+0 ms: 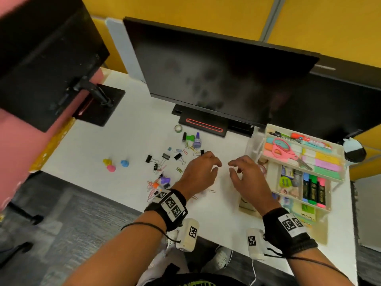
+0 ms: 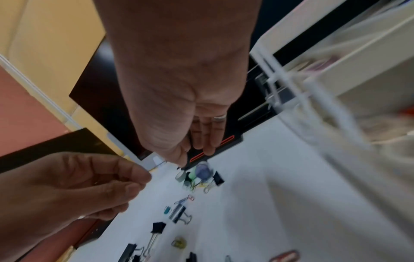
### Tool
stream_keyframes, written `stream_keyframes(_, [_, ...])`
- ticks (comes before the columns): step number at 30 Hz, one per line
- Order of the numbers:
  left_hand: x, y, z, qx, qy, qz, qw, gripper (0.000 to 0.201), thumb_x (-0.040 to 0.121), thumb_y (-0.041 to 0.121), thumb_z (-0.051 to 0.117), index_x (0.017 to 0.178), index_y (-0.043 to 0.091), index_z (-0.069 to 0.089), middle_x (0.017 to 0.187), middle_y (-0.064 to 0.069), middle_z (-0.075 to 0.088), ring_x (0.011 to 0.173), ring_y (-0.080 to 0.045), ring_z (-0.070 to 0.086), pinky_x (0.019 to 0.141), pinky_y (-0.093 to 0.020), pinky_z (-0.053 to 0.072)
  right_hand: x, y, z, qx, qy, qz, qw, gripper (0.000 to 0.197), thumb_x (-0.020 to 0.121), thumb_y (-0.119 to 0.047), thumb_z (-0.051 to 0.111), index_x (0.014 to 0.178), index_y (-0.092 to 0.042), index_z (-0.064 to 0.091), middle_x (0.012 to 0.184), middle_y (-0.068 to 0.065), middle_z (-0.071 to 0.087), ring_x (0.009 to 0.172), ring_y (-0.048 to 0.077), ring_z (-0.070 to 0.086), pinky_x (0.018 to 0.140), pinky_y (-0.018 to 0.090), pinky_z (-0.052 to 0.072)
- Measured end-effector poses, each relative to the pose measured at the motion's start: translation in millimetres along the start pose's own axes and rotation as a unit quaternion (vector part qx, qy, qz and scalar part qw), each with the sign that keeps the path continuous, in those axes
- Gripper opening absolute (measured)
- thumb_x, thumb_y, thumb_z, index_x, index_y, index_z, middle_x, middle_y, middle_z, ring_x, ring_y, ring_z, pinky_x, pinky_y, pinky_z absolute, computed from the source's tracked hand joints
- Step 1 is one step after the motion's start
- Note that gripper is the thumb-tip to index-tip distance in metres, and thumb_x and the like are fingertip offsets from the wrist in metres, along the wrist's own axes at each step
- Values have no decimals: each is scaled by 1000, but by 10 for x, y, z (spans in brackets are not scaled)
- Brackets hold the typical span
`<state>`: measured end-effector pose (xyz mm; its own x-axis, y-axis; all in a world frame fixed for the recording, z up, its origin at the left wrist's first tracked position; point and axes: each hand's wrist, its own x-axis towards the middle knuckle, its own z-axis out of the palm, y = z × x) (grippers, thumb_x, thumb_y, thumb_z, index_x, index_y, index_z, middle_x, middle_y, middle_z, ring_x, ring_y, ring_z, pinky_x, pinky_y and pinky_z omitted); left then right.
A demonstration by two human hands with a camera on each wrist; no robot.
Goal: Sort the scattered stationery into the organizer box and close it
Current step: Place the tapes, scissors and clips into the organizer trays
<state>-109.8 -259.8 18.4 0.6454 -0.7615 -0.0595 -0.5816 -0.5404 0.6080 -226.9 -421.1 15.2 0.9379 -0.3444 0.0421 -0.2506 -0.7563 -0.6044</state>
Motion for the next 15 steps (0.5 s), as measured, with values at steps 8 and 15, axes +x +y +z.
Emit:
stream_keyframes(8, [-530,-1056,-552,-26,24,-124,992,23,95,17,63,116,19,72,121,1,63,97,-14,60,84,-21,45,906,-575,878,-30,-149,12,988,43,98,-27,67,139,-17,57,134,3,54,116,21,61,100,33,53])
stream_keyframes(15, [-925,-1628,-710,-43,33,-163,985,24,93,15,62,114,22,72,115,6,64,100,-13,62,84,-18,42,1690,-981,1445,-114,-148,-15,982,45,98,-22,64,141,-10,53,138,12,49,129,29,50,107,39,46])
